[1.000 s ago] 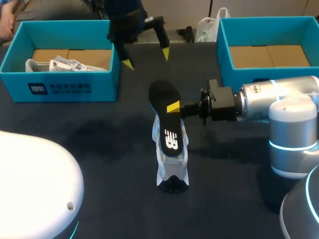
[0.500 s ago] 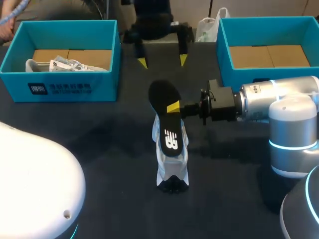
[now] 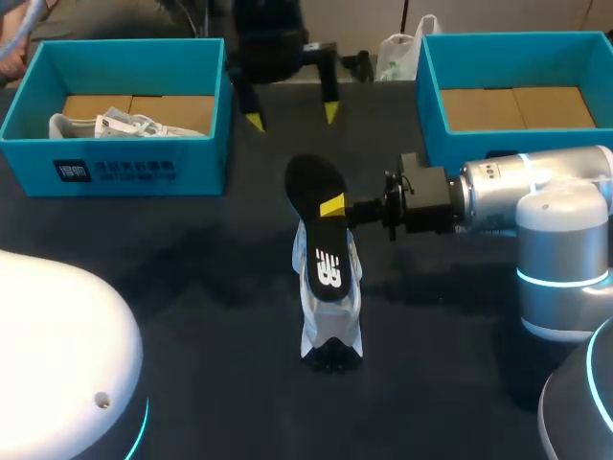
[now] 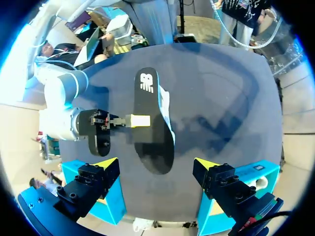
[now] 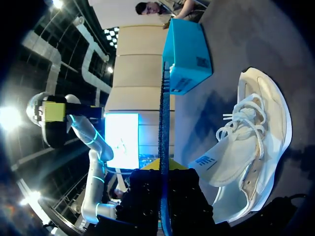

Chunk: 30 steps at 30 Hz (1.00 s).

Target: Take the shoe out of the shoebox, open the shoe tongue, remove and reinsert the insole, then place the shoe into the shoebox

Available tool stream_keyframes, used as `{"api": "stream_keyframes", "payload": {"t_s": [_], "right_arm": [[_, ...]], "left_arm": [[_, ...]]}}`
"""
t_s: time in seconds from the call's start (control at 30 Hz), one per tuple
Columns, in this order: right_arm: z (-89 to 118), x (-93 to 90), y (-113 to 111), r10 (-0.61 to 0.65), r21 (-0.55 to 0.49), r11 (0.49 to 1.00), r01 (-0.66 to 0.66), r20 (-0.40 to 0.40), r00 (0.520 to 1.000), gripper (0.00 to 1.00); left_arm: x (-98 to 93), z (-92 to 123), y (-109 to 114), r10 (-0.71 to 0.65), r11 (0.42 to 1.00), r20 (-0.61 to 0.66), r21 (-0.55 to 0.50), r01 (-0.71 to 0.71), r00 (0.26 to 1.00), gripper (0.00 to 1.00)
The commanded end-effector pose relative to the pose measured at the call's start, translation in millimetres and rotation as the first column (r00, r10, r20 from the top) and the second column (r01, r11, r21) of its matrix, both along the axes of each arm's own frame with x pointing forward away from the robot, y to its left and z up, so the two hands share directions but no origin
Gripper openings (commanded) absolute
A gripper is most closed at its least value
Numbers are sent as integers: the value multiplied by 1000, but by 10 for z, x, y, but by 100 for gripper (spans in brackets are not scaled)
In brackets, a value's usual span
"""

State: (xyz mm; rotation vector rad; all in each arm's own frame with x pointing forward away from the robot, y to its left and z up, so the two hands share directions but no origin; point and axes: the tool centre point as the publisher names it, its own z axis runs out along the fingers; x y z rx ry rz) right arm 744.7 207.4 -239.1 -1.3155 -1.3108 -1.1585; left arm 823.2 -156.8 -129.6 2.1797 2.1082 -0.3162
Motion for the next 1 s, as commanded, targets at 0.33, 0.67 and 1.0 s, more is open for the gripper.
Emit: {"api": "stream_keyframes", "payload": {"t_s": [0.33,0.67,1.0], "right_arm": [[2,-11,12,-3,-3,1000,3,0,1000,0],[2,-11,12,-3,-3,1000,3,0,1000,0],[2,-11,12,-3,-3,1000,3,0,1000,0]], "left_arm": [[-252,-138,629,141,652,-62,-745,-140,988,100],[-252,-138,629,141,652,-62,-745,-140,988,100],[-223,-320,774,4,442,-223,-874,-202,975,100]]}}
